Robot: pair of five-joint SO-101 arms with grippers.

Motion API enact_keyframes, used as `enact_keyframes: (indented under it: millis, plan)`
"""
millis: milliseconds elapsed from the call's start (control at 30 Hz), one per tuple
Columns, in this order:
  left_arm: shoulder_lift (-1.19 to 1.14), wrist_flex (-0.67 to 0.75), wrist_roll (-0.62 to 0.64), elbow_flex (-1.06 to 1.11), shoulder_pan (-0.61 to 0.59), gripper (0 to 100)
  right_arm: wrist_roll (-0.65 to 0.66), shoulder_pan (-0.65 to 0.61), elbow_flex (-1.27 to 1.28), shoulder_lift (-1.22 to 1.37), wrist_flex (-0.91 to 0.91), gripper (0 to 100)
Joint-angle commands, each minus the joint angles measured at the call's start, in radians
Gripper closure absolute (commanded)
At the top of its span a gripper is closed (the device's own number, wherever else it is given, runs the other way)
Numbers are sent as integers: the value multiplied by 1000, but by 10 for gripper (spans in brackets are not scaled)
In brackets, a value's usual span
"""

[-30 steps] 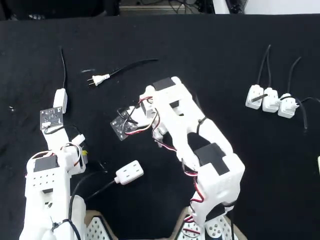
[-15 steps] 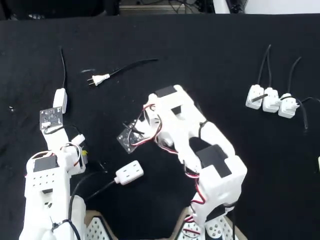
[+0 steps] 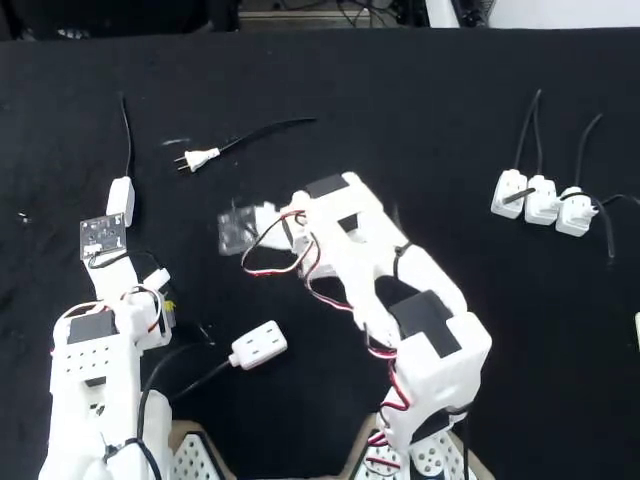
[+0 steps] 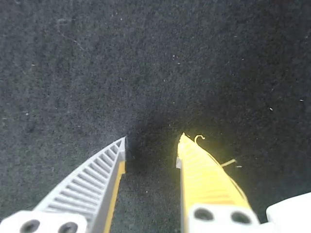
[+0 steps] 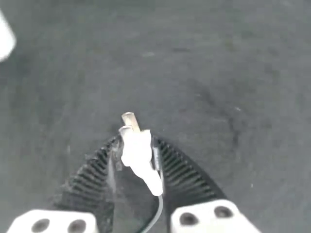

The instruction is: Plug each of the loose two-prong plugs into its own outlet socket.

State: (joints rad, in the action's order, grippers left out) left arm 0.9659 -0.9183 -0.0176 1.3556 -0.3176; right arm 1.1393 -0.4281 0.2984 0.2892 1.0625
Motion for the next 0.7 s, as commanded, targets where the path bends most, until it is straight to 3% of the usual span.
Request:
enact_keyframes:
  millis: [0,100,333,533,667]
  plan:
    - [17,8,3,-45,-8,819,-275,-35,7,-93,-69,988]
    - [17,8,3,-45,-8,819,-362,-35,120,-189,-158,988]
    - [17,8,3,-47,-8,819,-420,-34,481,-394,-477,985]
    - [17,8,3,-45,-8,819,-433,-25,472,-404,-324,825]
    - [17,6,3,-45,-8,819,-361,-14,473,-403,-302,819]
